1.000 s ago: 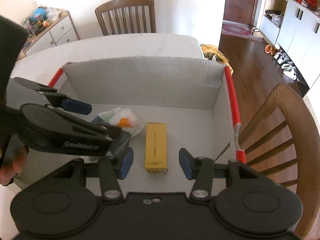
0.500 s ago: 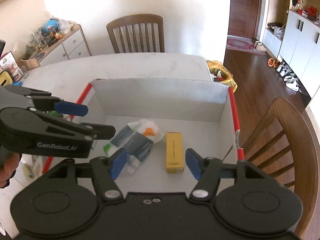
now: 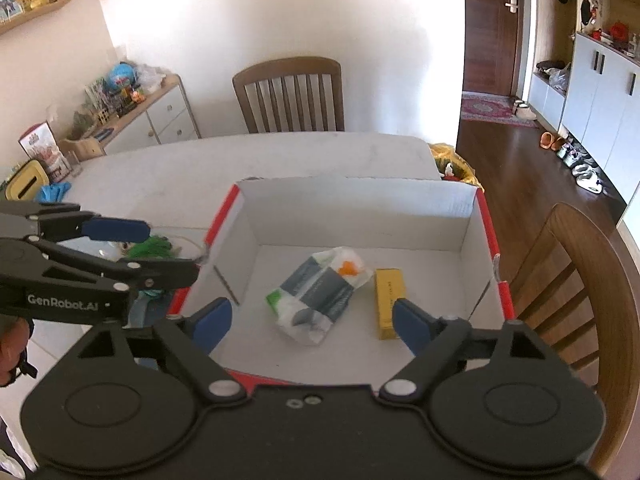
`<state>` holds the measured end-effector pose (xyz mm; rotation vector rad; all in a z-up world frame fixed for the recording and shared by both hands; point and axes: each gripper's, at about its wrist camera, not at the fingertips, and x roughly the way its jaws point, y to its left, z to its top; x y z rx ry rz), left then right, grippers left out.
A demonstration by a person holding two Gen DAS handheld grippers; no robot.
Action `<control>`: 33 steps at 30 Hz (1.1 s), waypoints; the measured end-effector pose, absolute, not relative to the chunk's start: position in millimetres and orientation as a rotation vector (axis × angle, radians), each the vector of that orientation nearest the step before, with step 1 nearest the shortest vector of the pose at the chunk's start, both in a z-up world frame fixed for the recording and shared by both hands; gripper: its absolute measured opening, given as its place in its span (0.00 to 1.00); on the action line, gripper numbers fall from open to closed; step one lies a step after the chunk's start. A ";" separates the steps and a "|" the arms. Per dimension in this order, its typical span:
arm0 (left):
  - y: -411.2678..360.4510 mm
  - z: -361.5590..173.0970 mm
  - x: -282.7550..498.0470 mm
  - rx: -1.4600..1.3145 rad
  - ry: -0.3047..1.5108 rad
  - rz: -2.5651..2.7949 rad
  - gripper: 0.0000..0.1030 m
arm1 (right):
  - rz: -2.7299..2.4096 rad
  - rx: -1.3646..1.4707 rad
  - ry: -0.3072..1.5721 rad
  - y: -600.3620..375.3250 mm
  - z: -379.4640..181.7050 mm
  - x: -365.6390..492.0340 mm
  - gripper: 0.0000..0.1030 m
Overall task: Organize objects
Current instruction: 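Withdraw both grippers from the red box back to the pile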
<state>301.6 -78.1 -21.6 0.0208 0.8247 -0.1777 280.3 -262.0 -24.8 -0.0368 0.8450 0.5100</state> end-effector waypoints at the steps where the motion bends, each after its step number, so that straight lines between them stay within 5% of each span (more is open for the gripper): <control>1: -73.4 -20.3 296.8 0.015 0.820 -0.174 0.74 | 0.513 -0.030 0.837 -260.7 -23.1 276.1 0.88; 5: -54.7 -15.7 277.8 -0.004 0.794 -0.156 0.79 | 0.526 -0.004 0.799 -253.1 -15.5 260.5 0.97; 16: -5.9 -16.3 237.3 -0.075 0.770 -0.151 0.86 | 0.514 0.005 0.756 -218.0 -6.5 224.5 0.98; 20: 12.1 -19.9 224.3 -0.093 0.771 -0.152 0.99 | 0.506 0.005 0.748 -204.3 -6.0 214.7 0.98; 33: 75.6 -39.0 189.1 -0.068 0.735 -0.105 1.00 | 0.494 0.010 0.776 -151.8 -19.0 195.7 0.98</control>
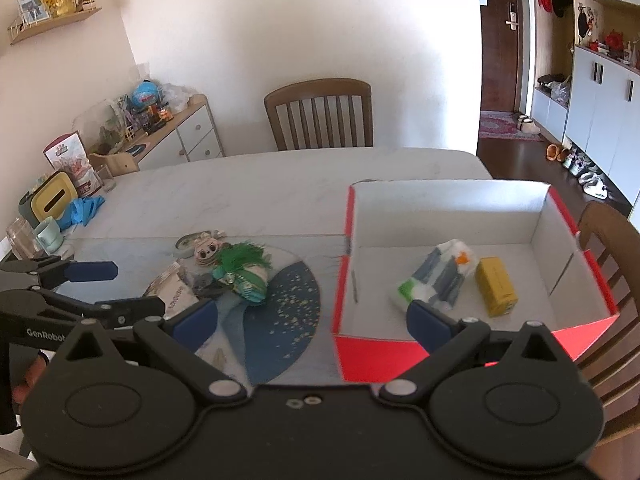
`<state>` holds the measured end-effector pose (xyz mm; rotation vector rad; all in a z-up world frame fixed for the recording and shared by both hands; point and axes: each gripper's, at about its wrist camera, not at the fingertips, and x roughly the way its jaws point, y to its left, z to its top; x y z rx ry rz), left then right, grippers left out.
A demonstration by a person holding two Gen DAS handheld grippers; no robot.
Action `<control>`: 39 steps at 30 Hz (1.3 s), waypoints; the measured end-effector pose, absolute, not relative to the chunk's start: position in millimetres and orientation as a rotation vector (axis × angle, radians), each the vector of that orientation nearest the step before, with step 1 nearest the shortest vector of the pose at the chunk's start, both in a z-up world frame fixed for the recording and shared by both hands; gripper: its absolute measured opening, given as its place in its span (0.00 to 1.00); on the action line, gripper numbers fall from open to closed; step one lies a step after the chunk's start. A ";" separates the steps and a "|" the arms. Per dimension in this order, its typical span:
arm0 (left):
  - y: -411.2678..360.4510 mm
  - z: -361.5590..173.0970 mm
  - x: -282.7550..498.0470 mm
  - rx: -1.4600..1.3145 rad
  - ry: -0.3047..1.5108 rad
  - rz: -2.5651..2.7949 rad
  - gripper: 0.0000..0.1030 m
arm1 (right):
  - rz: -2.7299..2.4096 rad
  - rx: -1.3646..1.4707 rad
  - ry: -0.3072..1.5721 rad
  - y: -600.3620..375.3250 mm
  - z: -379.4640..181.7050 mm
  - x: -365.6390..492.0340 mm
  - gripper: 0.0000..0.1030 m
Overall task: Organize objects
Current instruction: 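Withdraw both grippers from the red box back to the pile, then grasp the silver foil snack bag with the left gripper while the right gripper grasps a small teal item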
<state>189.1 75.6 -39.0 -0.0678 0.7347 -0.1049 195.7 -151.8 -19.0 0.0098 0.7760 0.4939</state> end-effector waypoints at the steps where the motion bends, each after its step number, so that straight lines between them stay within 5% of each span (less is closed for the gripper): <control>1: 80.2 -41.1 186.9 -0.058 0.730 -0.100 1.00 | 0.494 0.009 0.779 -147.4 -20.4 194.8 0.98; 22: 170.2 -86.8 191.2 -0.033 0.765 -0.082 1.00 | 0.534 -0.081 0.898 -49.5 -67.6 177.5 0.96; 39: 212.7 -126.5 234.0 -0.030 0.829 -0.070 0.99 | 0.629 -0.230 1.020 5.9 -127.1 183.0 0.76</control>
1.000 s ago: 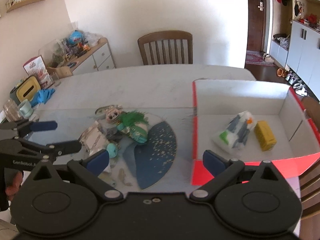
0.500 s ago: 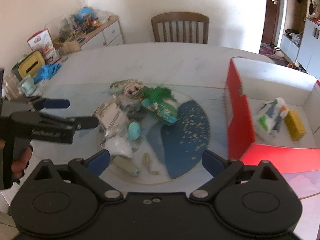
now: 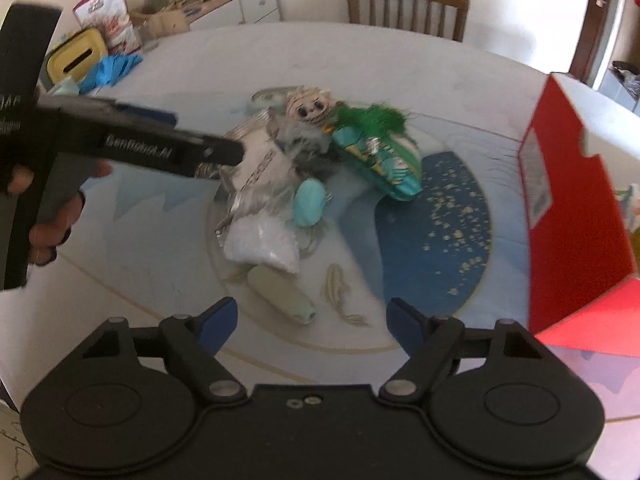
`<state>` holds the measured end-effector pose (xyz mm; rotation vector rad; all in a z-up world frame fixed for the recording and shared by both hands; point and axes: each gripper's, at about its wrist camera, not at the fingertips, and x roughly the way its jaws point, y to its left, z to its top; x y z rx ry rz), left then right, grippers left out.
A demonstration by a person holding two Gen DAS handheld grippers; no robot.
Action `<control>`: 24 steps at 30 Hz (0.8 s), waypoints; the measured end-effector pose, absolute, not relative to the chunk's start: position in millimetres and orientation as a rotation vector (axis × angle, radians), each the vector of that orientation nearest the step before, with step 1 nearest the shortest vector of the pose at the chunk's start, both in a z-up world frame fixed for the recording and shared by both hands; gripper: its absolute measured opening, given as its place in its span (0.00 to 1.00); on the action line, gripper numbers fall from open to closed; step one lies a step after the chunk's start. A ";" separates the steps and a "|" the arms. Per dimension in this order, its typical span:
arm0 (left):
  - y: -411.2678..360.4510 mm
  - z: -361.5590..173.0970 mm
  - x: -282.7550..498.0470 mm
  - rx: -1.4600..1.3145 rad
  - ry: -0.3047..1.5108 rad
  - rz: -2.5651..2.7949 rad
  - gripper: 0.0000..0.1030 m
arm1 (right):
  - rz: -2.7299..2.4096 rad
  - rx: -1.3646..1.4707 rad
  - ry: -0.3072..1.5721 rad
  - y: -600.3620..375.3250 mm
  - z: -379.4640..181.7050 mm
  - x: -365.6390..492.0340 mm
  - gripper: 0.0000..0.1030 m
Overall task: Organize objects
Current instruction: 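Grasp the silver foil snack bag with the left gripper while the right gripper grasps a small teal item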
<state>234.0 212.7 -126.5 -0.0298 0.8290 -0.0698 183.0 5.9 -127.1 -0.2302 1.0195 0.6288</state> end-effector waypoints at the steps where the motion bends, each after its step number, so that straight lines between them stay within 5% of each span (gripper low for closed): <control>1: 211.2 -127.6 236.3 -0.034 0.832 -0.080 0.99 | 0.633 -0.242 1.021 8.3 -129.5 183.4 0.76; 5: 209.3 -133.4 246.1 -0.053 0.849 -0.105 0.96 | 0.645 -0.268 1.024 16.1 -135.7 186.4 0.71; 15: 201.7 -138.1 256.4 -0.097 0.893 -0.186 0.57 | 0.708 -0.329 1.030 30.1 -143.0 184.1 0.49; 24: 193.8 -136.7 252.3 -0.078 0.892 -0.204 0.38 | 0.709 -0.385 1.011 36.1 -147.6 181.0 0.29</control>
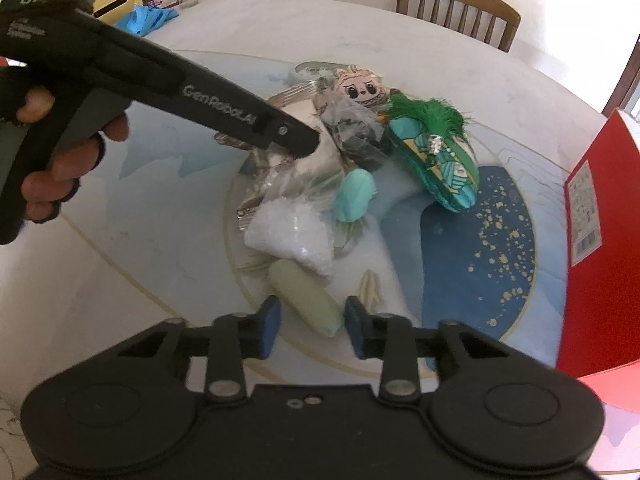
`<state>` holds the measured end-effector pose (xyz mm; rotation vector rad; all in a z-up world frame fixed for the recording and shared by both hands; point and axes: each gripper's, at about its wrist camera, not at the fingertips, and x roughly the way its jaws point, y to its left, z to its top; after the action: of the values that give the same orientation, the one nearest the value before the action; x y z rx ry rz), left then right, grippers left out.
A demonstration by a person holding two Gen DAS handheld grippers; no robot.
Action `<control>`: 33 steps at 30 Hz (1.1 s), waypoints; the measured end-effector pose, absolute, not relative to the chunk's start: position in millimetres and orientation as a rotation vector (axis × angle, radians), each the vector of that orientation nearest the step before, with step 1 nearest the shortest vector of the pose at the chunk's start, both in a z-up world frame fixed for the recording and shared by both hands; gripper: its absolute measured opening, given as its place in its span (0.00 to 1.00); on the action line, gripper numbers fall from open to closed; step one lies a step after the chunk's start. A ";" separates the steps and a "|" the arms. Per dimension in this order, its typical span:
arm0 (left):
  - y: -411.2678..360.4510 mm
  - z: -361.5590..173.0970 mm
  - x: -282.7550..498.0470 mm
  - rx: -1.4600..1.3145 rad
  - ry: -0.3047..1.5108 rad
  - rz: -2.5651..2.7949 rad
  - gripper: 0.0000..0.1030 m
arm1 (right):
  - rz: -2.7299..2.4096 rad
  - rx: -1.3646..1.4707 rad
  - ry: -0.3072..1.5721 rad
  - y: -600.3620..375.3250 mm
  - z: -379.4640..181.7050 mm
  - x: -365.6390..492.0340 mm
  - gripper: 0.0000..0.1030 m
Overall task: Organize objects
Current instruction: 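Grasp the silver foil snack bag with the left gripper while the right gripper grasps a small teal item, then carry the foil bag into the red box with the left gripper while the right gripper carries the teal item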
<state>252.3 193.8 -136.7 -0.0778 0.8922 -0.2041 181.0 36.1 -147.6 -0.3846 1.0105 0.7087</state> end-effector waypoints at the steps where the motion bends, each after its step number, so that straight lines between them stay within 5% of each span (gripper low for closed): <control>1: 193.5 -136.4 251.6 -0.079 0.892 -0.203 0.37 | 0.709 -0.376 1.012 35.1 -147.4 181.2 0.29; 15: 194.7 -117.9 228.0 -0.096 0.902 -0.164 0.29 | 0.698 -0.267 0.980 2.1 -127.0 174.3 0.15; 33: 169.0 -58.7 191.3 -0.121 0.879 -0.149 0.28 | 0.674 -0.124 0.819 -69.2 -62.2 166.4 0.14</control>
<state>191.3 169.0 -58.7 -0.1213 0.8786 -0.1488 166.4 -69.2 -62.2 -0.1235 0.8188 0.6744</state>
